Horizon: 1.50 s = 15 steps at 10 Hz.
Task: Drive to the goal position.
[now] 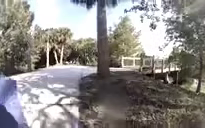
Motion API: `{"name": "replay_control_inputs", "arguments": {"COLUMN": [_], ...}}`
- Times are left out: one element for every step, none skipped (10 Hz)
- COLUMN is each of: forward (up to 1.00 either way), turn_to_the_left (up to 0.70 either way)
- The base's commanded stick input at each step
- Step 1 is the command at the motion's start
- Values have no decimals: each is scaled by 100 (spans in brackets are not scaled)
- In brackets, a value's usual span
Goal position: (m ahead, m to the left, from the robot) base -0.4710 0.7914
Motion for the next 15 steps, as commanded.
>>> {"name": "replay_control_inputs", "arguments": {"forward": [0, 0, 0, 0, 0, 0, 0, 0, 0, 38, 90, 100, 100, 100, 100], "turn_to_the_left": [45, 45, 45, 45, 45, 45, 45, 45, 45, 38, 29, 27, 27, 27, 27]}}
